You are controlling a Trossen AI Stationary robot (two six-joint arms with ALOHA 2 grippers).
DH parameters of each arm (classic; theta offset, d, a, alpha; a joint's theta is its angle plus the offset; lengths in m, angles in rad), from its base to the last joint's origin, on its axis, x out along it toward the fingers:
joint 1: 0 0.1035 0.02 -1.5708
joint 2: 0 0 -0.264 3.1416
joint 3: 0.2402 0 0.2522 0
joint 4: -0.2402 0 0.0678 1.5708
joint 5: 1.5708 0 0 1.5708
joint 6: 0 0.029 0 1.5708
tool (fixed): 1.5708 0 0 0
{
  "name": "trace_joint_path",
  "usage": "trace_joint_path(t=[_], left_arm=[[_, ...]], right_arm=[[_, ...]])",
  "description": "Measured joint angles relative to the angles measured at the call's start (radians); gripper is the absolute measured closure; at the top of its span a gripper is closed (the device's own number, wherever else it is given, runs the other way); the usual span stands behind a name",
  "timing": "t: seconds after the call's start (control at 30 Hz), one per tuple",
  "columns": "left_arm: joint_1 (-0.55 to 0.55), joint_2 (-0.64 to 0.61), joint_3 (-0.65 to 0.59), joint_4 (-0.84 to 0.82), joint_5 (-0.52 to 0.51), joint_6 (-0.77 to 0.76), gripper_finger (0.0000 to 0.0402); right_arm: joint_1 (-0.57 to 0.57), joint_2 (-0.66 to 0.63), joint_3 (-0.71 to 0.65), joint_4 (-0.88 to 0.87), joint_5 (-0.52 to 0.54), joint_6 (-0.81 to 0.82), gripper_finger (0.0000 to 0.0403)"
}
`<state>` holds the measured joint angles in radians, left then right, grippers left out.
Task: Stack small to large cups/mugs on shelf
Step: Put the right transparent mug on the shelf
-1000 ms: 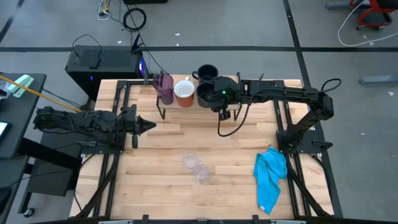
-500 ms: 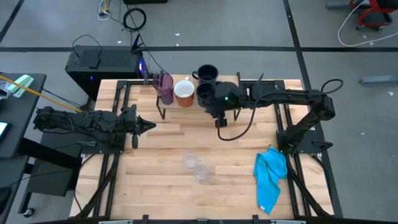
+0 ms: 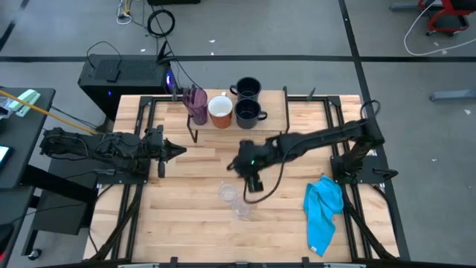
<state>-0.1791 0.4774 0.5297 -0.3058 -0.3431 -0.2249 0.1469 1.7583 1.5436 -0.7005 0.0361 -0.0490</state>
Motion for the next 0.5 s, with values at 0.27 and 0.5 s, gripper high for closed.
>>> trace_joint_path(t=[0.27,0.5], left_arm=[[0.000,0.000,0.000,-0.015,0.000,-0.016,0.0370],[0.000,0.000,0.000,-0.022,0.000,-0.019,0.0378]], right_arm=[[0.121,0.111,0.000,0.029,-0.160,0.058,0.0215],[0.227,0.153,-0.001,0.083,-0.162,0.027,0.0222]])
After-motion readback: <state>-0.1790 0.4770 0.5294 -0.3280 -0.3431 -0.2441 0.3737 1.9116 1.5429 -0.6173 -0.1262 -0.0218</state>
